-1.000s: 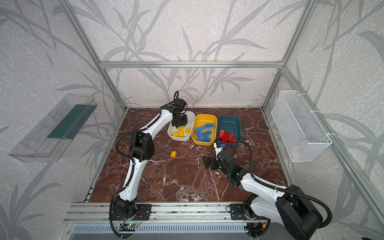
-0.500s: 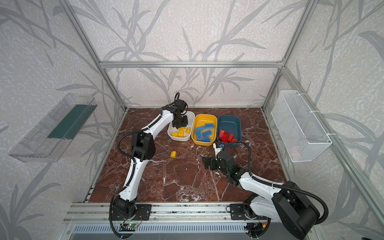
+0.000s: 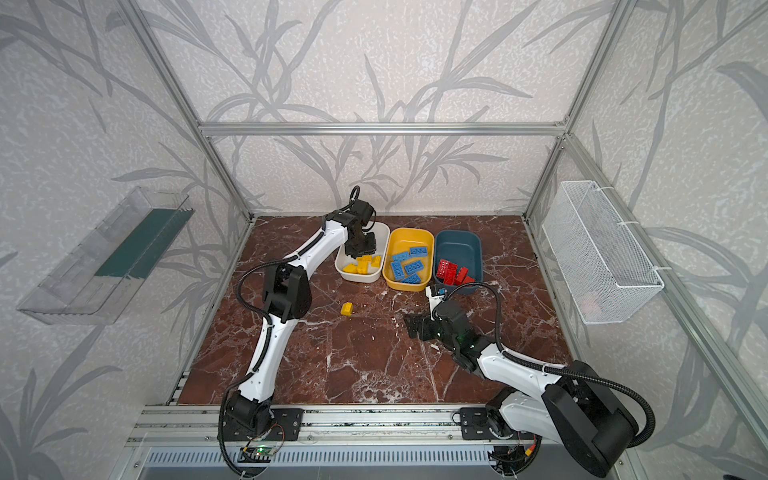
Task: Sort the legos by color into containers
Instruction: 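Withdraw the left gripper while the right reaches toward the last yellow brick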
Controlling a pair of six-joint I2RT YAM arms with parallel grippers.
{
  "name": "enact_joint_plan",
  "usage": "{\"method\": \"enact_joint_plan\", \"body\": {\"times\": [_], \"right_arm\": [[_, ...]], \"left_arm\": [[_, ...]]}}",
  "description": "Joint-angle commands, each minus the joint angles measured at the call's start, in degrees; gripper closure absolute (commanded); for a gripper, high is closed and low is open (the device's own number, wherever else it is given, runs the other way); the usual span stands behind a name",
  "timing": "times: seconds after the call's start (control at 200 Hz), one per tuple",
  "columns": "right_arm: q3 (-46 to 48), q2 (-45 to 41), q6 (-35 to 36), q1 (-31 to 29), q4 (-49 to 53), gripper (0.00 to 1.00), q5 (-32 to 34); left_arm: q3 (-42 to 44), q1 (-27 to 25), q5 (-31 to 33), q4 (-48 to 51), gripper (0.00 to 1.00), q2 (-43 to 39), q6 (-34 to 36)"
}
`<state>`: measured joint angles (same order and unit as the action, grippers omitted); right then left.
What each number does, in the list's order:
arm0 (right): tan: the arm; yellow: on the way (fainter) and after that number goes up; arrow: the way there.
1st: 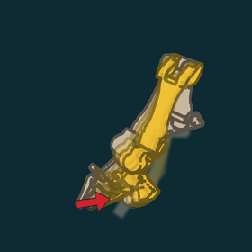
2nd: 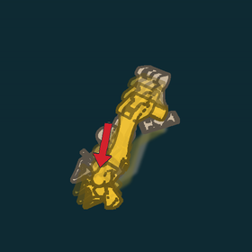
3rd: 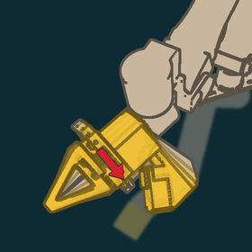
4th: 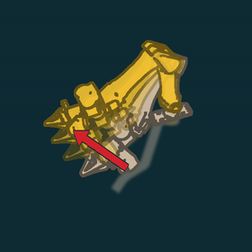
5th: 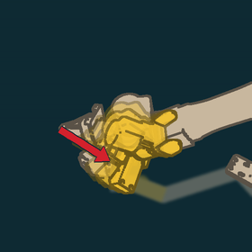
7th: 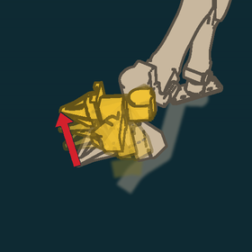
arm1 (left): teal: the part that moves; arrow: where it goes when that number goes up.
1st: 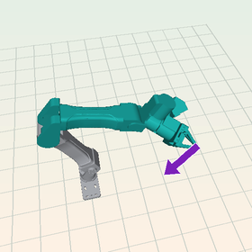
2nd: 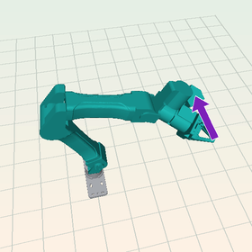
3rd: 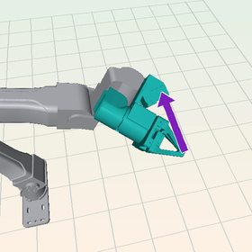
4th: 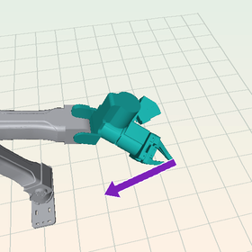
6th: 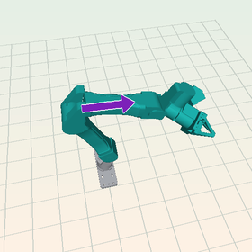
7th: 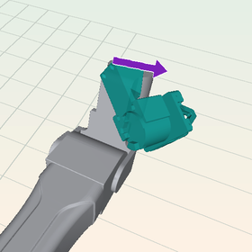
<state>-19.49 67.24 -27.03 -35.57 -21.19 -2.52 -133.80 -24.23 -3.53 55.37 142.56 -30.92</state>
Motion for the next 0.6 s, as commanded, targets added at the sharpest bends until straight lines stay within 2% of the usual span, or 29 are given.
{"method": "enact_joint_plan", "body": {"times": [0.0,0.14,0.35,0.49,0.595], "right_arm": [[-0.29,-1.61,0.39,-0.11,-1.5,0.03,-0.9],[-0.2,-2.7,1.31,-0.13,-1.14,0.0,-1.99],[1.13,-6.95,3.13,-0.16,-0.63,0.0,-2.04],[0.22,-8.45,5.6,-0.68,1.97,0.0,-1.69],[-2.25,-9.56,9.52,-3.83,6.75,0.0,1.84]], "left_arm": [[-1.92,-0.23,0.88,1.88,0.51,-2.05,1.29],[-1.02,-0.29,2.05,2.35,0.43,-5.37,1.9],[4.72,-0.54,3.59,0.57,0.39,-14.08,2.74],[10.83,-1.05,4.61,-0.98,0.36,-21.76,3.06],[17.36,-1.3,4.84,-3.09,0.31,-28.79,2.94]]}}
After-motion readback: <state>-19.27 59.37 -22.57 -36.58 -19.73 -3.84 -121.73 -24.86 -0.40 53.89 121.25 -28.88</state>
